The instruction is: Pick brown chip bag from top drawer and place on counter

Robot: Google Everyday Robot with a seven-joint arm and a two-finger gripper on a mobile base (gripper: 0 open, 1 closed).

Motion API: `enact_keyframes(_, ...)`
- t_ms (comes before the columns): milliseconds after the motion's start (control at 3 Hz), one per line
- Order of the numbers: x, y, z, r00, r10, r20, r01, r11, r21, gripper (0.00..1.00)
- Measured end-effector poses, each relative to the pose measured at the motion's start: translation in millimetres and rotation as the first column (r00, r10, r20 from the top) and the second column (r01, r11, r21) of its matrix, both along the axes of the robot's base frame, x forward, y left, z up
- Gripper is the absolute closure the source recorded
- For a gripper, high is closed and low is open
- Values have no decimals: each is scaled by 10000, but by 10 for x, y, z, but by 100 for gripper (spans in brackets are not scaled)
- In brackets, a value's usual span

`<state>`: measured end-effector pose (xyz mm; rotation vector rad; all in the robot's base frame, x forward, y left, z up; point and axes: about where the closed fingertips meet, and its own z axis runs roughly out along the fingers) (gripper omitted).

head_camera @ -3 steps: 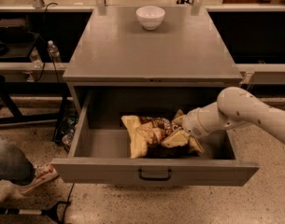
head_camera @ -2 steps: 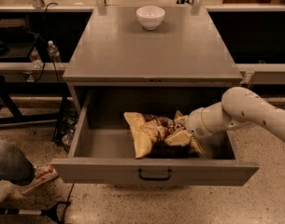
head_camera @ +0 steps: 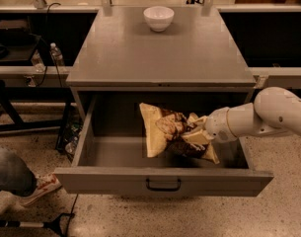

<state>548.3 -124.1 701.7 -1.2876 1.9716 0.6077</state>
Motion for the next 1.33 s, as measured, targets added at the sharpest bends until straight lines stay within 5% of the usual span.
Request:
enact_keyframes(667,-63,-31,508,9932,36,1167,10,9992,-392,100)
enact_keyframes(1333,-41,-118,741,9864,-152,1635,201,9994,-285,100)
